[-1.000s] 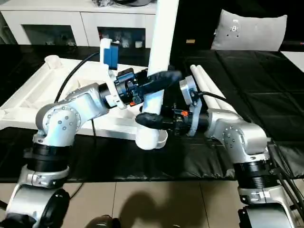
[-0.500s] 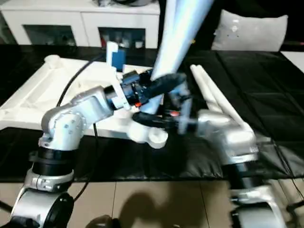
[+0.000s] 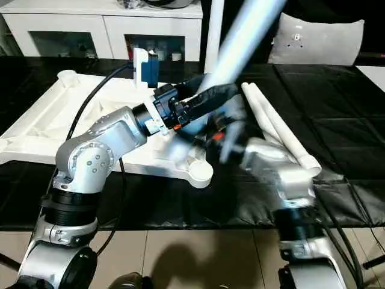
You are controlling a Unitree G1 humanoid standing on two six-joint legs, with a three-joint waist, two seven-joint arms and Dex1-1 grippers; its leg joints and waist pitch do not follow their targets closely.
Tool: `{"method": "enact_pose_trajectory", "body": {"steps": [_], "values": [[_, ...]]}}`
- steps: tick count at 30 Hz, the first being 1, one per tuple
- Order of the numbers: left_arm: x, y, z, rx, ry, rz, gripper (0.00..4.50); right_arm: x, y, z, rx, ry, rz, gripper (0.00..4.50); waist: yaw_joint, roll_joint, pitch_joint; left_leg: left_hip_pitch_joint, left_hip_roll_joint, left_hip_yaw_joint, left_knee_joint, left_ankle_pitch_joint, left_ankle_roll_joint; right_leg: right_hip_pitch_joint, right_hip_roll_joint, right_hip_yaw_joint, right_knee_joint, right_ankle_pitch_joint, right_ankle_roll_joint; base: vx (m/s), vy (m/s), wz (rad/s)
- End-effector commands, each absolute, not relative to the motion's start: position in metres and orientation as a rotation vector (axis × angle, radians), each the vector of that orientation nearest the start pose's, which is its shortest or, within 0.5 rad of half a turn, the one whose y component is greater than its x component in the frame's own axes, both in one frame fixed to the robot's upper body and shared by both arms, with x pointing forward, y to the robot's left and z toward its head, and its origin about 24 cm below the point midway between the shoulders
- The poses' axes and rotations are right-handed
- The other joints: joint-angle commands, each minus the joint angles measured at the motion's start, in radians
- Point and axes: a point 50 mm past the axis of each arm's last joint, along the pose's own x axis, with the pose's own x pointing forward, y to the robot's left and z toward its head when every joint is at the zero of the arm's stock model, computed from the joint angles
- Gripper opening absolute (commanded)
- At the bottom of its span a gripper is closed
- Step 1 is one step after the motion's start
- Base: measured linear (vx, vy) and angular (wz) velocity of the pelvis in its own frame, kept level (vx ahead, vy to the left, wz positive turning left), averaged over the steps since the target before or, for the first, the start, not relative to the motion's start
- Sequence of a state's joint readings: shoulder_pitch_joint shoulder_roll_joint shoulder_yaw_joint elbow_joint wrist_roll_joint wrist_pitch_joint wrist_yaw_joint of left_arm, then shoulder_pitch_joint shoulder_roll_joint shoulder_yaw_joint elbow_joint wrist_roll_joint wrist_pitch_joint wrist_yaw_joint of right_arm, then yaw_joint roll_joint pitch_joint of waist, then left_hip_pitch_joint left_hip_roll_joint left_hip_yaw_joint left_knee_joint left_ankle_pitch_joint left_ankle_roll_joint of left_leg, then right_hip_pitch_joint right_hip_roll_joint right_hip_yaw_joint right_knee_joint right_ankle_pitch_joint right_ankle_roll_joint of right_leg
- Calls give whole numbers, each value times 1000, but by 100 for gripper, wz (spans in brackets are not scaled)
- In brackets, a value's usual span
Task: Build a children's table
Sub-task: Pick table leg, then move to table
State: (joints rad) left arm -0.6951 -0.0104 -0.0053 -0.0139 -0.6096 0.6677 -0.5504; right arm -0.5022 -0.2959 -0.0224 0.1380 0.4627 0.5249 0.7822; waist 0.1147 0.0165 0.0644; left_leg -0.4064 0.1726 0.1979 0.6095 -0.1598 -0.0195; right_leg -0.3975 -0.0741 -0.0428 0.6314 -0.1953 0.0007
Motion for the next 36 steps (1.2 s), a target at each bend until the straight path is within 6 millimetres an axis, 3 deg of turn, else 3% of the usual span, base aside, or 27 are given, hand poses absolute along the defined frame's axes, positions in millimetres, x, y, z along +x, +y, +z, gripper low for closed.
{"method": "enact_pose_trajectory", "body": {"steps": [1, 3, 7, 8, 10, 11, 14, 16, 17, 20, 21, 24, 29, 35, 36], "values": [[320, 57, 195, -435, -89, -975, 437, 317, -147, 134, 210, 62, 865, 187, 0, -16, -81, 28, 51, -28, -62, -143, 19, 46, -65, 37, -79, -144, -191, 0, 0, 0], [327, 84, 191, -418, -139, -791, 437, 313, -157, 140, 216, -9, 716, 186, -3, -12, -82, 26, 49, -29, -63, -131, 20, 47, -65, 36, -78, -135, -179, 0, 0, 0], [328, 101, 184, -350, -140, -680, 437, 310, -163, 145, 196, -48, 615, 186, -17, -8, -79, 30, 48, -30, -68, -167, 3, 41, -61, 35, -84, -187, -153, 0, 0, 0], [322, 107, 177, -330, -107, -703, 437, 305, -163, 144, 193, -12, 595, 186, -18, 1, -78, 33, 49, -31, -69, -172, -5, 38, -59, 35, -85, -194, -150, 0, 0, 0], [319, 112, 171, -306, -68, -703, 437, 302, -163, 144, 178, -6, 574, 186, -23, 2, -77, 35, 51, -32, -72, -179, -13, 35, -56, 36, -81, -181, -152, 0, 0, 0], [316, 123, 160, -224, -38, -623, 437, 295, -163, 141, 176, 7, 522, 186, -24, 6, -73, 36, 50, -32, -76, -215, -20, 32, -56, 37, -88, -204, -147, 0, 0, 0], [315, 133, 148, -155, -12, -531, 437, 291, -164, 136, 170, 19, 476, 186, -27, 9, -67, 35, 50, -34, -83, -259, -38, 29, -57, 38, -96, -250, -119, 0, 0, 0], [299, 150, 116, 15, 77, -397, 437, 278, -167, 119, 169, 77, 375, 186, -29, 5, -68, 37, 52, -38, -86, -281, -49, 29, -58, 39, -101, -286, -102, 0, 0, 0], [293, 151, 111, 26, 89, -392, 437, 275, -169, 116, 167, 91, 351, 186, -30, 7, -65, 37, 55, -39, -92, -288, -54, 27, -58, 39, -100, -286, -86, 0, 0, 0], [279, 153, 106, 39, 74, -364, 437, 269, -171, 111, 179, 121, 323, 186, -32, 7, -66, 36, 51, -36, -90, -277, -52, 25, -56, 42, -98, -259, -94, 0, 0, 0], [275, 154, 104, 31, 70, -334, 437, 265, -172, 109, 168, 126, 319, 186, -34, -1, -61, 36, 51, -35, -92, -303, -52, 21, -56, 41, -103, -291, -93, 0, 0, 0], [270, 157, 101, 28, 68, -274, 437, 260, -173, 106, 134, 123, 288, 186, -29, -2, -54, 42, 53, -38, -95, -359, -59, 16, -61, 43, -114, -389, -67, 0, 0, 0], [270, 156, 94, 87, 60, -213, 437, 258, -174, 101, 80, 113, 225, 186, -37, -5, -57, 40, 49, -41, -96, -367, -69, 14, -59, 43, -119, -424, -24, 0, 0, 0], [276, 148, 102, 109, 9, -236, 437, 257, -172, 94, 160, 119, 269, 186, -36, 3, -60, 39, 51, -43, -98, -374, -65, 13, -58, 42, -117, -355, -45, 0, 0, 0], [277, 147, 102, 110, 9, -236, 437, 257, -171, 94, 160, 115, 278, 186, -33, 6, -67, 42, 51, -42, -95, -365, -66, 15, -59, 42, -113, -331, -54, 0, 0, 0]]}}
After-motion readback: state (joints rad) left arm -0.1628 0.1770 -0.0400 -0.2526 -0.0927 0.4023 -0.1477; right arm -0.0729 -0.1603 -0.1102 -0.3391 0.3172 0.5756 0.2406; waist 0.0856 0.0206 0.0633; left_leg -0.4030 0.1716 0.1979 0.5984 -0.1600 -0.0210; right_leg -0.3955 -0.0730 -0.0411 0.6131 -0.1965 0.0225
